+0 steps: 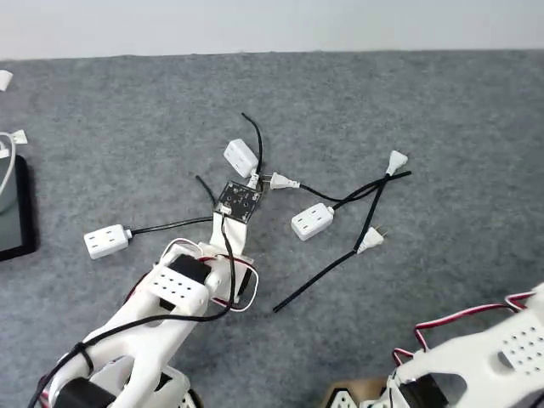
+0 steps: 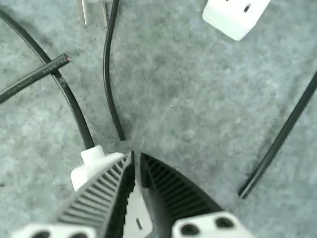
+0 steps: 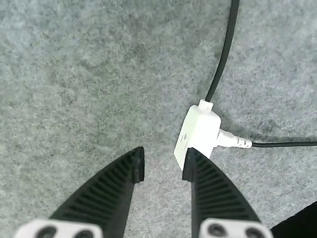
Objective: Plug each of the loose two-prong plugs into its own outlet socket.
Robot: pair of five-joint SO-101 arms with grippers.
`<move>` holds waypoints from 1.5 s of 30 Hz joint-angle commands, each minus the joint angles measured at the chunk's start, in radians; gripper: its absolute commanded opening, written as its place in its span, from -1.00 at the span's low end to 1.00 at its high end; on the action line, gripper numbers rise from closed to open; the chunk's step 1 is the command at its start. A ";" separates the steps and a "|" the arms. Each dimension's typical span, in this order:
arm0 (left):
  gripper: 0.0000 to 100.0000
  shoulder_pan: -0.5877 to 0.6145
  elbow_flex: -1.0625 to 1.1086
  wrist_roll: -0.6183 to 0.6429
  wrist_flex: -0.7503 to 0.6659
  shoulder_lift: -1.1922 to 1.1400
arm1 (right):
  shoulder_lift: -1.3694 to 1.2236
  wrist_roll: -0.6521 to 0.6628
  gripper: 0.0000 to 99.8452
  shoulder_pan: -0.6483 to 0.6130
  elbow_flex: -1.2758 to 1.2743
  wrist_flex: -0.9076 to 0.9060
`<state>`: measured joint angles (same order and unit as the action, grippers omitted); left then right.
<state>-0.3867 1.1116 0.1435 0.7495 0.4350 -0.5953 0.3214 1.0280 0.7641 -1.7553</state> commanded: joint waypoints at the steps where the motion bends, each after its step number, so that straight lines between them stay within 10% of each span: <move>1: -0.97 0.011 -0.022 0.008 0.006 0.057 | 0.027 -0.003 -0.73 -0.005 0.008 -0.031; 30: -0.97 0.014 0.283 0.002 0.152 0.525 | 0.027 -0.003 -0.73 0.005 0.009 -0.031; 45: -0.97 0.278 0.255 -0.212 0.146 0.442 | 0.027 -0.005 -0.73 -0.016 0.009 -0.036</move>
<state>-0.1320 1.3970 -0.0376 0.9076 0.8800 -0.5953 0.3214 1.0249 0.7641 -1.7553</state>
